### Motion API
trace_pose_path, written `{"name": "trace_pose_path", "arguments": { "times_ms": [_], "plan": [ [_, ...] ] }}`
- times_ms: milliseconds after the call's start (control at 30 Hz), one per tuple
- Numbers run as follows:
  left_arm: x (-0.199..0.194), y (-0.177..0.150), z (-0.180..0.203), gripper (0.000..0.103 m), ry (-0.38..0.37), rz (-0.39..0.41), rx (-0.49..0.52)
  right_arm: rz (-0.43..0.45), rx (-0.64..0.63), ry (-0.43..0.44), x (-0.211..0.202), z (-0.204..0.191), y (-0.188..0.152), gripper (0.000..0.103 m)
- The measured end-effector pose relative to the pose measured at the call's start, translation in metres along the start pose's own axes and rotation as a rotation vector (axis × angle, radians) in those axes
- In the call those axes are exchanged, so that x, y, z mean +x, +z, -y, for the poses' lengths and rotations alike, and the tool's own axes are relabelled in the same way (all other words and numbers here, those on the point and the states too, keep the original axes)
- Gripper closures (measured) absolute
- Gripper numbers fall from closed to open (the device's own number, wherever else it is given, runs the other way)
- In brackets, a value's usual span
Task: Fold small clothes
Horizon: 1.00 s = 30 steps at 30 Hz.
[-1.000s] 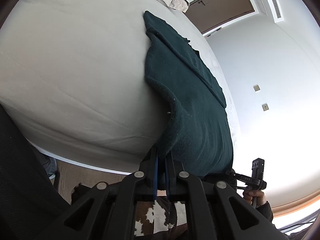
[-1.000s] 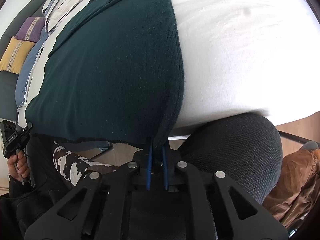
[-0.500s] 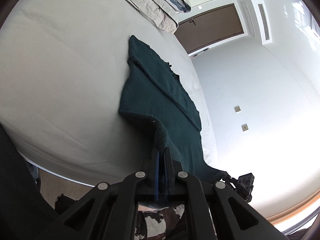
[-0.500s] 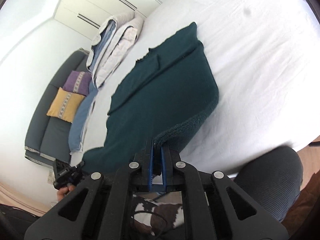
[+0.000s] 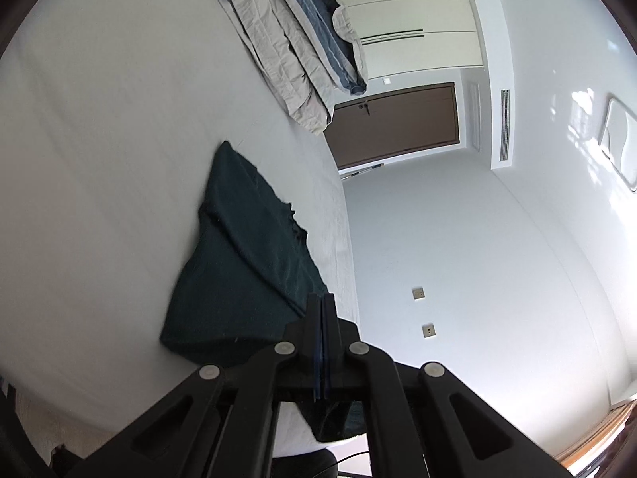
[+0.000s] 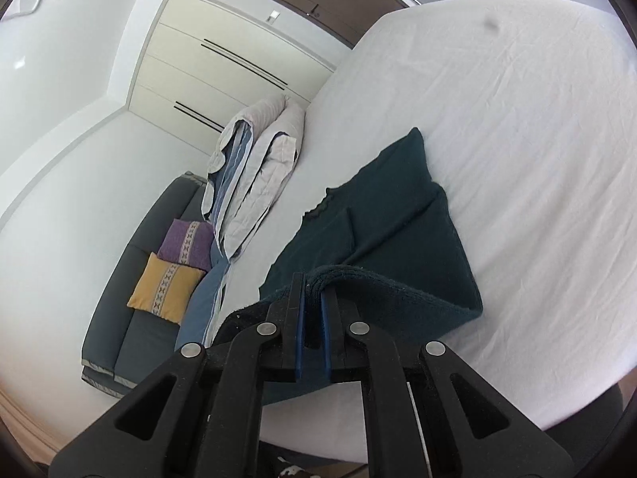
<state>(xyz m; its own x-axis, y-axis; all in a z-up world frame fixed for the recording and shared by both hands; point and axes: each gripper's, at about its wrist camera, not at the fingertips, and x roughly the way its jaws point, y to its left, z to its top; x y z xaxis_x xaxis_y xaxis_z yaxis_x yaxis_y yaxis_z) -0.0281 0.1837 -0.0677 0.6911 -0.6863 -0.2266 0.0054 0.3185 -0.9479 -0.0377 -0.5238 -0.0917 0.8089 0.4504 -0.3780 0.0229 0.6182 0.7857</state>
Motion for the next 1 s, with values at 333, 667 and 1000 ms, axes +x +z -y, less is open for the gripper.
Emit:
{"name": "trace_pose_path", "arguments": {
  "times_ms": [333, 667, 1000],
  "plan": [
    [0.033, 0.009, 0.036, 0.101, 0.262, 0.013, 0.332, -0.021, -0.046, -0.001, 0.065, -0.018, 0.034, 0.097],
    [0.014, -0.106, -0.065, 0.056, 0.326, -0.244, 0.095, -0.042, -0.057, -0.049, 0.016, 0.001, -0.027, 0.097],
    [0.039, -0.165, -0.059, 0.044, 0.319, -0.312, 0.247, -0.053, -0.056, -0.047, 0.000, 0.014, -0.050, 0.097]
  ]
}}
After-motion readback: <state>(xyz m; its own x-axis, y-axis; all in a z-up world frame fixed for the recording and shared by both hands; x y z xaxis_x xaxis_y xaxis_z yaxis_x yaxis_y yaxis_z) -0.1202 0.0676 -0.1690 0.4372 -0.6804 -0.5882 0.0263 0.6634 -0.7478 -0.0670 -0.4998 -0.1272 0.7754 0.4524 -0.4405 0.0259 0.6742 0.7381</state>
